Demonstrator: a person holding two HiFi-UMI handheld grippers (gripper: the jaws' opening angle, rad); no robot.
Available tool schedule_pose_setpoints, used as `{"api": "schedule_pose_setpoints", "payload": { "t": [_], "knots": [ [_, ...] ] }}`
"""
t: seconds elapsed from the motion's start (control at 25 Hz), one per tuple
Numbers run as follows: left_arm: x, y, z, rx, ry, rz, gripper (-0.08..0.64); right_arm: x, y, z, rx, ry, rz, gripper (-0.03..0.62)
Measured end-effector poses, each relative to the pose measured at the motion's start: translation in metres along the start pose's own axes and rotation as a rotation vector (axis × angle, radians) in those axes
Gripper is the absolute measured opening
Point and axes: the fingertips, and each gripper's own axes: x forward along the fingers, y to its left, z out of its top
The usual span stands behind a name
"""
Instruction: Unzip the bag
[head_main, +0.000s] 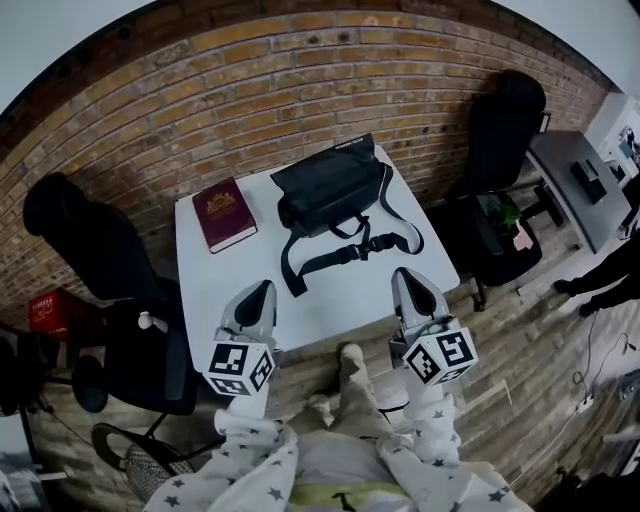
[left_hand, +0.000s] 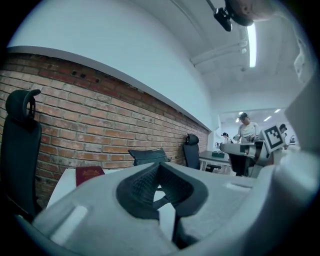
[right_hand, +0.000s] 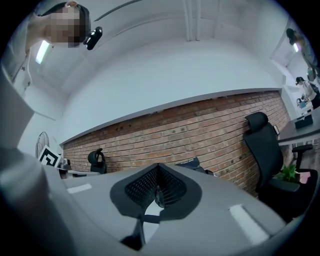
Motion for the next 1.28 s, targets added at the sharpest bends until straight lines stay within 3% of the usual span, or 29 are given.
{"api": "schedule_pose_setpoints", "payload": {
  "t": [0.32, 0.6, 0.88, 1.0, 1.28],
  "knots": [
    [0.056, 0.032, 0.006, -0.035, -0.007, 0.110, 0.002, 0.078, -0.034, 0.002, 0.005, 0.021, 0.132, 0.002],
    [0.103, 0.044, 0.004, -0.067, 0.014, 0.159, 0.002, 0.134, -0.062, -0.003, 0.018, 0.059, 0.228, 0.002],
    [0.133, 0.057, -0.007, -0.084, 0.048, 0.201, 0.002, 0.179, -0.064, -0.052, 0.045, 0.209, 0.330, 0.005],
    [0.144, 0.062, -0.008, -0.091, 0.047, 0.209, 0.002, 0.193, -0.054, -0.077, 0.067, 0.275, 0.383, 0.077],
    [0.165, 0.085, -0.008, -0.130, 0.064, 0.211, 0.068, 0.215, -0.027, -0.128, 0.101, 0.407, 0.468, 0.125]
  ]
}}
